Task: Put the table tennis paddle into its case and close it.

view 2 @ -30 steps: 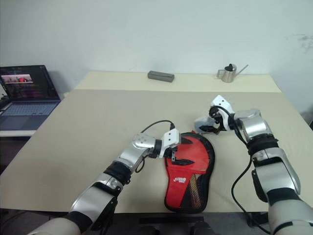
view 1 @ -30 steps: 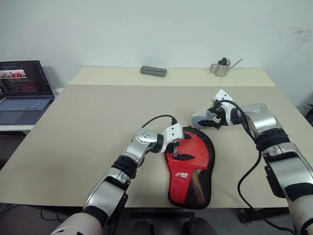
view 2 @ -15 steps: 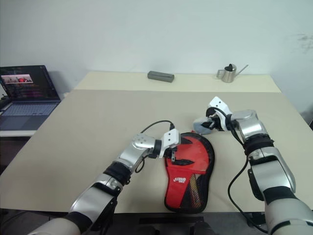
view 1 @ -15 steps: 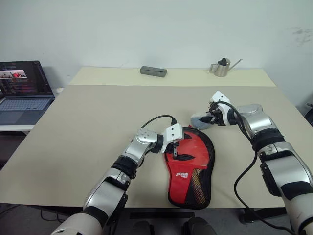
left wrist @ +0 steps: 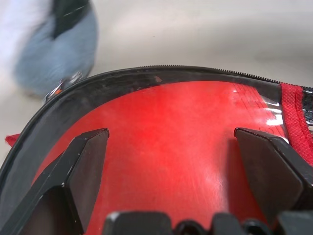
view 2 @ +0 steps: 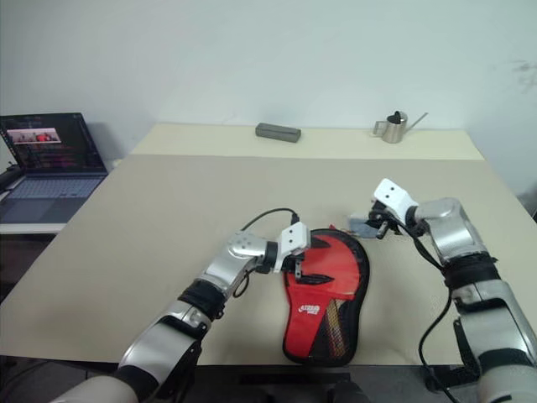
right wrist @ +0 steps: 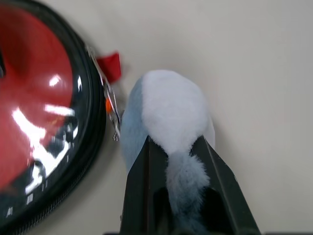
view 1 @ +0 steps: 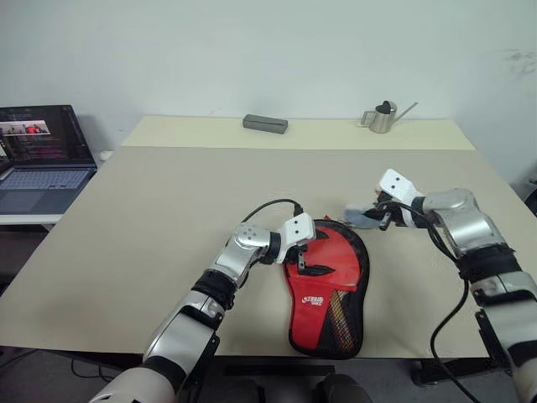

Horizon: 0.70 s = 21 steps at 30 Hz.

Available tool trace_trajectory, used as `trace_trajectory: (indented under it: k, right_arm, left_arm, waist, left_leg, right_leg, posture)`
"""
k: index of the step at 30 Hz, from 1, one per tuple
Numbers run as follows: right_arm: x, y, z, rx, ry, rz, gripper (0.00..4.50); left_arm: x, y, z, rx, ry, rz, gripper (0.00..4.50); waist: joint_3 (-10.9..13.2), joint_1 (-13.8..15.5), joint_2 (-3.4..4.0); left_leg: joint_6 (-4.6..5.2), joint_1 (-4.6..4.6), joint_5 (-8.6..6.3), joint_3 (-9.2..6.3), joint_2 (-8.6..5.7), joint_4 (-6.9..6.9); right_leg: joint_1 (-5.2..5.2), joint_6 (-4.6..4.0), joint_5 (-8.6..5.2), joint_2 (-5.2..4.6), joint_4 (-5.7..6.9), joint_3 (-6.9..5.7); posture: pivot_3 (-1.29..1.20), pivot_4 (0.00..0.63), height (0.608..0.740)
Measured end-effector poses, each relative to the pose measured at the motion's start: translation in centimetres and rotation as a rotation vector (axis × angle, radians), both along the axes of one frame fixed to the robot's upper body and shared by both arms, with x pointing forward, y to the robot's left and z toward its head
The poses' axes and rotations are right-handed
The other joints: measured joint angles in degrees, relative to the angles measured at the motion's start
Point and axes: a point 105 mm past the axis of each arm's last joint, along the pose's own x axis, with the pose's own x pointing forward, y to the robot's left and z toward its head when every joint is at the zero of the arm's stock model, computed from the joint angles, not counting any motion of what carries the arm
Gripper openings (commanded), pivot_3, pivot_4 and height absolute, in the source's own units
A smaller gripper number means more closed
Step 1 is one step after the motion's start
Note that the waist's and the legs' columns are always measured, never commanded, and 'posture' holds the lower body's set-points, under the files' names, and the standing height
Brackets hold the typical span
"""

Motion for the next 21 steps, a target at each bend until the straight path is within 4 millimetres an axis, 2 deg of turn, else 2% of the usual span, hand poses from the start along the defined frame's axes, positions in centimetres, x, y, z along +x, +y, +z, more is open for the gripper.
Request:
trace_trajectory:
  k: [9, 17, 21]
  right_arm:
    - [-4.8, -3.8, -0.1, -0.084, 0.060, -0.029, 0.01]
    - [-8.8, -5.3, 0.4, -0.124, 0.143, 0.005, 0.00]
    - [-10.8, -4.9, 0.9, -0.128, 0.177, 0.053, 0.00]
  left_arm:
    - [-0.1, 0.0, -0.1, -0.003, 0.005, 0.000, 4.50]
    - [-0.1, 0.0, -0.1, -0.002, 0.005, -0.002, 4.50]
    - [-0.1, 0.0, -0.1, -0.001, 0.006, -0.001, 4.50]
  waist:
    - [-0.03, 0.35, 0.00]
    - [-0.02, 0.35, -0.04]
    - [-0.01, 0.38, -0.05]
  left_leg:
    - [0.01, 0.05, -0.01, -0.03, 0.01, -0.07]
    - [0.01, 0.06, -0.02, -0.05, 0.03, -0.09]
    - [0.01, 0.06, -0.02, -0.06, 0.03, -0.10]
  right_leg:
    - [0.11, 0.02, -0.02, 0.02, -0.16, -0.04]
    - [0.16, 0.30, -0.19, 0.04, -0.24, -0.04]
    - [0.20, 0.33, -0.20, 0.04, -0.27, -0.05]
  posture:
    - [0.00, 0.150, 0.740]
    - [0.00, 0.150, 0.740]
    - [0.00, 0.150, 0.740]
